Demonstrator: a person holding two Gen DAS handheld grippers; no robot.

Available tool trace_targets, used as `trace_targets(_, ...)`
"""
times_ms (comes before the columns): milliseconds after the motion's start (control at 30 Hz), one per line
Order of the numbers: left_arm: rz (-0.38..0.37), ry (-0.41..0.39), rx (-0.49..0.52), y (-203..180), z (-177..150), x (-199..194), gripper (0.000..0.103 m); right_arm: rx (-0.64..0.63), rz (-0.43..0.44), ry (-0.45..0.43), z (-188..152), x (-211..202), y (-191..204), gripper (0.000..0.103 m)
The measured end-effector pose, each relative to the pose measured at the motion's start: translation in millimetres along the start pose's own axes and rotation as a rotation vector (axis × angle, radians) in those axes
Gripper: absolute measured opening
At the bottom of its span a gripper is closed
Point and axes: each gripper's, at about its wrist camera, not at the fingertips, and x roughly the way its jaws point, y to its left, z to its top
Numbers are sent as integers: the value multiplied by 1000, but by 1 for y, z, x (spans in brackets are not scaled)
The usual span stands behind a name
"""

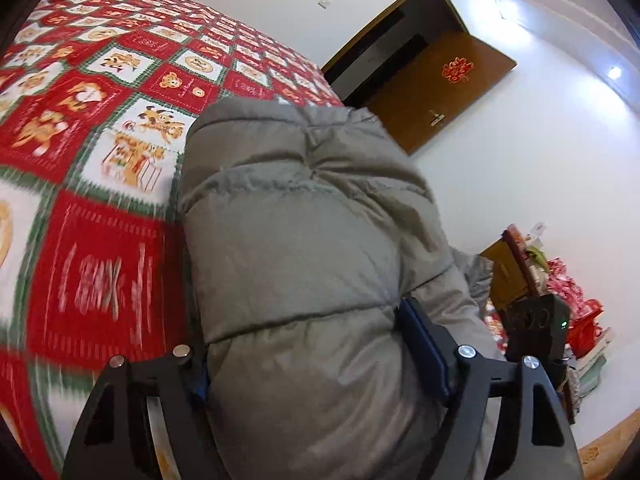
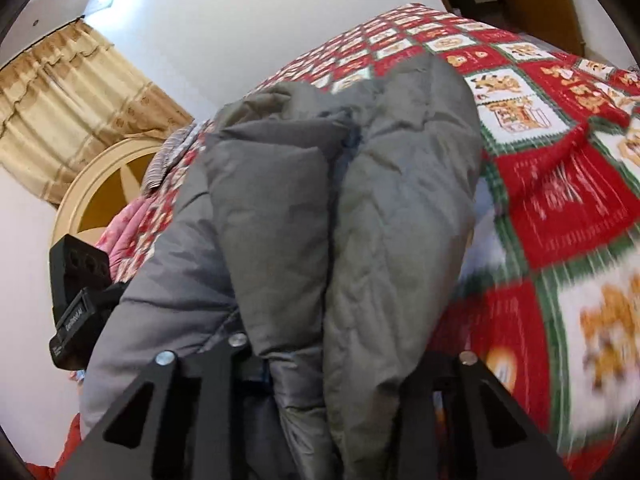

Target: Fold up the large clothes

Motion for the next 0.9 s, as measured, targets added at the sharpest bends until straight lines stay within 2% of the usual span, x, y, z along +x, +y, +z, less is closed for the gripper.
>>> trace_targets(100,-60,-18,-11,-20,3,-17,77,39,72,-23,-5,-30,2,29)
trace_targets(167,-102,-37,37,-52,10,-25,77,33,85,-64,1,-56,3,28)
trace_targets(233,-139,-52,100,-83,18,-30,77,-4,64,-142,12,-98,6,28)
trace_targets(333,-212,-69,174,-125,31,-18,78,-42,10,-243,24,-150,5,28)
trace_targets(400,-240,-54,206,-149,40,10,78,-69,-78,-312,35,-187,-7,28)
trace_targets(500,-252,-18,219,-170,42,54,78,-94,-211,-370,41,-213,-27,28)
trace_targets(633,-203,19,279,-185,33,111,78,-65,-322,-402,40,-223,-77,28)
trace_targets(733,-101,59,344,-190,28,146,77,-16,-377,-372,40,-210,-119,28)
trace_targets(800,-15,85,401,-193,26,169,77,33,-386,-344,40,-198,-145,28)
trace_targets(900,73,114,455,-192,20,191,78,98,-375,-309,39,-178,-173,28)
